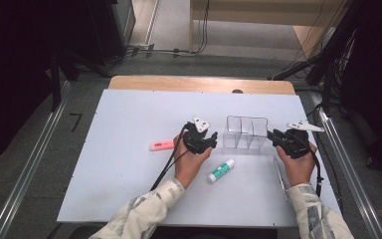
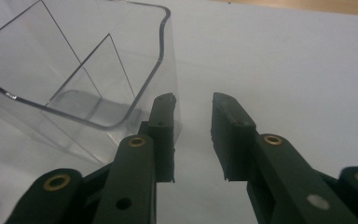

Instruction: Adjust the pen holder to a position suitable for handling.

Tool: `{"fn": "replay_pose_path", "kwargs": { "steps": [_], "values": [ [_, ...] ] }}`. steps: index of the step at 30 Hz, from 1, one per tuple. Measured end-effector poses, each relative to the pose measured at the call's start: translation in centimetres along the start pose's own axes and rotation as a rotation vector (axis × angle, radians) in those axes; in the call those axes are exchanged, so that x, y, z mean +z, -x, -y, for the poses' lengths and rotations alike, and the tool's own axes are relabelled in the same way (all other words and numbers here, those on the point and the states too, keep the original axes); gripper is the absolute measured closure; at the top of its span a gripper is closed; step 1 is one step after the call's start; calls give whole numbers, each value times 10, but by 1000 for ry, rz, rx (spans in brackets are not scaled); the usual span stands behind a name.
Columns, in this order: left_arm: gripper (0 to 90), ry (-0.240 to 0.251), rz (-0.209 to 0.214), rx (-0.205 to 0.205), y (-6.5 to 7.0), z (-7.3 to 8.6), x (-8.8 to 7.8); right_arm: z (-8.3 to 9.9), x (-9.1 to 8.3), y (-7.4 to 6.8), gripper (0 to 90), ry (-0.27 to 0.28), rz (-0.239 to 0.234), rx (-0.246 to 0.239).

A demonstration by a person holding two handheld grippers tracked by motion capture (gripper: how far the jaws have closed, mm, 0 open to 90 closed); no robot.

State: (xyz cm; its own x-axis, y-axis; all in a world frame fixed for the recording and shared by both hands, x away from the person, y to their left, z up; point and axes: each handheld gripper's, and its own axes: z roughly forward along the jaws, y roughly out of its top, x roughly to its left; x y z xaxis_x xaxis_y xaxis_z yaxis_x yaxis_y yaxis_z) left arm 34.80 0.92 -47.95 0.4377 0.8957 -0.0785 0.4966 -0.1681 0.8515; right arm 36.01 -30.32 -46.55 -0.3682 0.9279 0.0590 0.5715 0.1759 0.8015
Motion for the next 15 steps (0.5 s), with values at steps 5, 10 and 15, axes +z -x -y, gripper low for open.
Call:
{"fn": "replay_pose_path", "kwargs": {
  "steps": [5, 10, 15],
  "values": [
    [395, -5, -18, -12, -18, 5, -21, 10, -12, 5, 546, -19, 23, 6],
    [340, -25, -40, -30, -35, 13, -37, 22, -23, 12, 442, -36, 47, 23],
    [287, -23, -68, -48, -53, 21, -54, 32, -33, 15, 320, -45, 53, 31]
  ]
}}
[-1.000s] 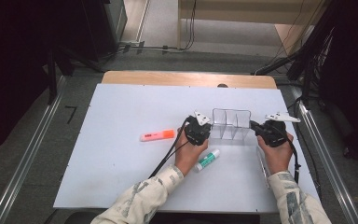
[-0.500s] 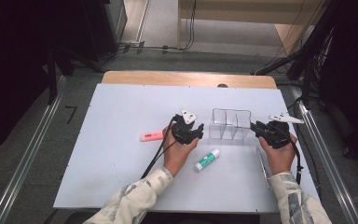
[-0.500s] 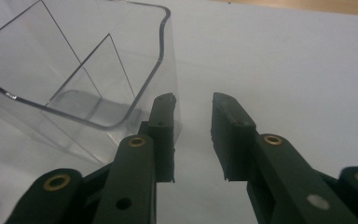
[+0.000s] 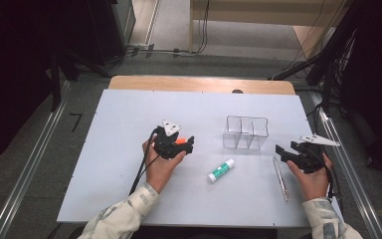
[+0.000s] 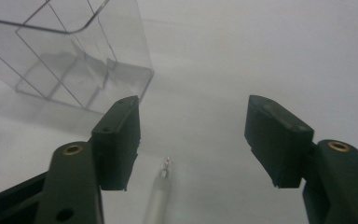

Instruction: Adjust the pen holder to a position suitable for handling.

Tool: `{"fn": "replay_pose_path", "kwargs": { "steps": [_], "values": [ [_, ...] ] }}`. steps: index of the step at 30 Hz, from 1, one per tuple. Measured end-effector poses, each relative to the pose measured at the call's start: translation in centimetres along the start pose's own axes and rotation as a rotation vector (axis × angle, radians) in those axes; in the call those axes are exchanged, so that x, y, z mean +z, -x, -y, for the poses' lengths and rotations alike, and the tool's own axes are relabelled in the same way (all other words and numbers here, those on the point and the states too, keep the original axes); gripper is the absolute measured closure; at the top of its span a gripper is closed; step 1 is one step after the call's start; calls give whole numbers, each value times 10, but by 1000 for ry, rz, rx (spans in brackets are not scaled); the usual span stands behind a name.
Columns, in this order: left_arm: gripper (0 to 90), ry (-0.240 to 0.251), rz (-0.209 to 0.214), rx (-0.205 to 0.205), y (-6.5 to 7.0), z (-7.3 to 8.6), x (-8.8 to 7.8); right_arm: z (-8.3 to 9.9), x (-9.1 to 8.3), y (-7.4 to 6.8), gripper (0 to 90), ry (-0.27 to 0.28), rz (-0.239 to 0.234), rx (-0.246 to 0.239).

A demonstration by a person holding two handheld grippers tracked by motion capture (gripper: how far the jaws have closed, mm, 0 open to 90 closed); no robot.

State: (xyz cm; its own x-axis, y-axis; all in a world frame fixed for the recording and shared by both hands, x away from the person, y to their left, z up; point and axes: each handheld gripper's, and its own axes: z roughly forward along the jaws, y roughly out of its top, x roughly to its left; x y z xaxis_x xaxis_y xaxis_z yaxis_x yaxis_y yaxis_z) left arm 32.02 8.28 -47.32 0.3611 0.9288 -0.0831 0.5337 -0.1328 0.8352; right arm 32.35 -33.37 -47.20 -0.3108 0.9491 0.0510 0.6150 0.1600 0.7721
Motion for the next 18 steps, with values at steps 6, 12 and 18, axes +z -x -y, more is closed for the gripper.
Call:
{"fn": "replay_pose_path", "kwargs": {
  "steps": [6, 12, 18],
  "values": [
    [231, 27, -40, -56, -34, 11, -26, 14, -10, 11, 263, -7, 6, 16],
    [222, 45, -103, -113, -71, 28, -53, 19, -19, 13, 262, 2, 6, 36],
    [222, 47, -163, -157, -103, 50, -78, 22, -24, 14, 261, 11, 9, 46]
  ]
}}
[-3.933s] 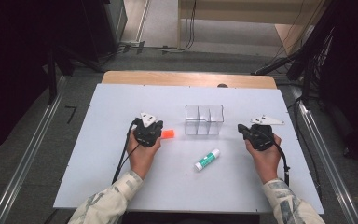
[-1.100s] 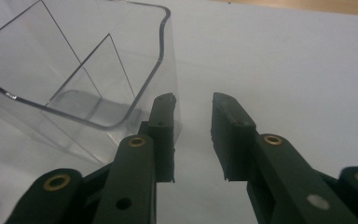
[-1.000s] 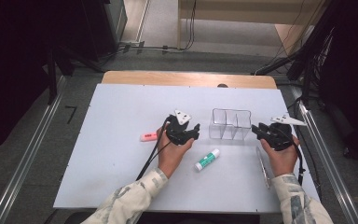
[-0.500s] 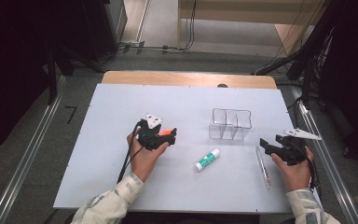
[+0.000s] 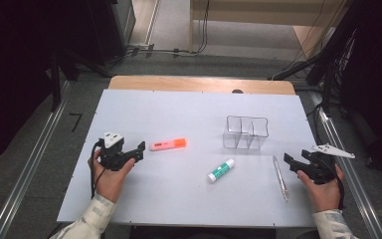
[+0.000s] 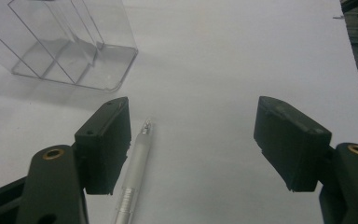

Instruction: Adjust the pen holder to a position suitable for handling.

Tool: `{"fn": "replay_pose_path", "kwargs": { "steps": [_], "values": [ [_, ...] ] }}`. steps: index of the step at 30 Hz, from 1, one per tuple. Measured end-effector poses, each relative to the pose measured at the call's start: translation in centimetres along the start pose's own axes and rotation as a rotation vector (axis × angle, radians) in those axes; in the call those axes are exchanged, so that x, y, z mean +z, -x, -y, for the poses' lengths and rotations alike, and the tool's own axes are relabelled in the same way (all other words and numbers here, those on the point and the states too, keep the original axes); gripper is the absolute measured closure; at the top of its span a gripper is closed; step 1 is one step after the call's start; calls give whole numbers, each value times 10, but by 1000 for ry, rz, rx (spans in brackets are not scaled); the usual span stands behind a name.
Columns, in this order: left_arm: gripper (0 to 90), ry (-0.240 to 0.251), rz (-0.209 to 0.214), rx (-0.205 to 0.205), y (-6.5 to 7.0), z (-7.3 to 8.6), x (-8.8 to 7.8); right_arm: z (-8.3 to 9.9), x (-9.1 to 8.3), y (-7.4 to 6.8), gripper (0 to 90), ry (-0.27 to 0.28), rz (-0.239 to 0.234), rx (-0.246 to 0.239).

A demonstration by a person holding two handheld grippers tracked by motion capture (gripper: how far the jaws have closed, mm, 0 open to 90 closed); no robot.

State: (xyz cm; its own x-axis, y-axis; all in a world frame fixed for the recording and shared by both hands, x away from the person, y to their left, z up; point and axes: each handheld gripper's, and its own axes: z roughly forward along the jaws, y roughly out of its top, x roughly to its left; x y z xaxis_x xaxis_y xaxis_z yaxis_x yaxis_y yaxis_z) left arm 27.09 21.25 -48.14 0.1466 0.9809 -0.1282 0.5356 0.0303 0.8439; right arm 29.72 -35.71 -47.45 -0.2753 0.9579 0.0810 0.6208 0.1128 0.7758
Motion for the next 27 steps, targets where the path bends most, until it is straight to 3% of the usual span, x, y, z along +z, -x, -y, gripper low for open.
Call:
{"fn": "replay_pose_path", "kwargs": {
  "steps": [5, 19, 27],
  "values": [
    [222, -4, -9, -4, -9, 6, -3, 2, -2, 0, 261, -1, 1, -3],
    [212, -41, -10, 5, -4, 9, 3, 7, -4, 0, 258, -11, -6, -14],
    [211, -28, -3, 5, -3, 8, 2, 8, -4, -1, 256, -19, -2, -16]
  ]
}}
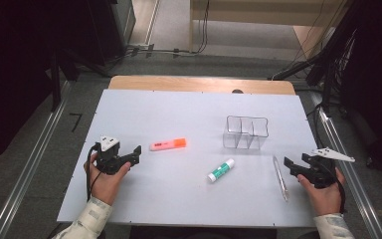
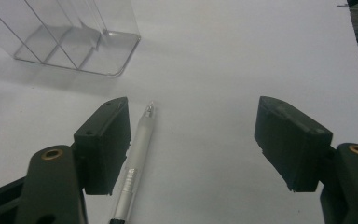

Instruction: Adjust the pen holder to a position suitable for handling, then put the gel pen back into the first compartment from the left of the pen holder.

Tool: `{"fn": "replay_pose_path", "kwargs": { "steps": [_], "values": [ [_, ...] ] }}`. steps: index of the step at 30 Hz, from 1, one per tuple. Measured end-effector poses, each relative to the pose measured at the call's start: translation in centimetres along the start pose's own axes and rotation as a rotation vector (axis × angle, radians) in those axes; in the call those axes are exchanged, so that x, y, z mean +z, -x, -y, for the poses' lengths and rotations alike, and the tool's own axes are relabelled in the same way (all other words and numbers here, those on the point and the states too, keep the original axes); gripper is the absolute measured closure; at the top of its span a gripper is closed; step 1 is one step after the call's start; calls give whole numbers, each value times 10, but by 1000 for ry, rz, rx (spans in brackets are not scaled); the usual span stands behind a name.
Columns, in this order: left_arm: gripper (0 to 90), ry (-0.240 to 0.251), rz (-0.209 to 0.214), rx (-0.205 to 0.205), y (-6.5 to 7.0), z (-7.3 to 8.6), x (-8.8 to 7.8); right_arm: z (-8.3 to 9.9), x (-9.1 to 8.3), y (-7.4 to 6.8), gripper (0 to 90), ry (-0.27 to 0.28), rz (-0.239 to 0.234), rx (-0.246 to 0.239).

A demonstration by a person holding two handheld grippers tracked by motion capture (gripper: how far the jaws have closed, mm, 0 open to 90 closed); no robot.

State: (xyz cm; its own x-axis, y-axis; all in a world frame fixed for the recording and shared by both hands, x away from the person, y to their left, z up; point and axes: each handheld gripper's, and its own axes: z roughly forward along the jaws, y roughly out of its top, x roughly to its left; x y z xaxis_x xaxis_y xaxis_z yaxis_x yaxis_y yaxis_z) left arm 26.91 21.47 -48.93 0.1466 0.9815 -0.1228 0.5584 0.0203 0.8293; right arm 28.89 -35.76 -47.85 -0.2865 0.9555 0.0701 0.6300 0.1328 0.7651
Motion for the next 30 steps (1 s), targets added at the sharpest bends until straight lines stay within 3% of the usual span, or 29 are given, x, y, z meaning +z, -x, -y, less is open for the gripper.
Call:
{"fn": "replay_pose_path", "kwargs": {
  "steps": [14, 30],
  "values": [
    [211, 0, 15, -6, 0, -1, 4, 3, -4, -3, 257, 1, 8, 4],
    [210, -2, 10, -1, 0, -2, 4, 3, 1, -11, 262, -2, -23, -24]
  ]
}}
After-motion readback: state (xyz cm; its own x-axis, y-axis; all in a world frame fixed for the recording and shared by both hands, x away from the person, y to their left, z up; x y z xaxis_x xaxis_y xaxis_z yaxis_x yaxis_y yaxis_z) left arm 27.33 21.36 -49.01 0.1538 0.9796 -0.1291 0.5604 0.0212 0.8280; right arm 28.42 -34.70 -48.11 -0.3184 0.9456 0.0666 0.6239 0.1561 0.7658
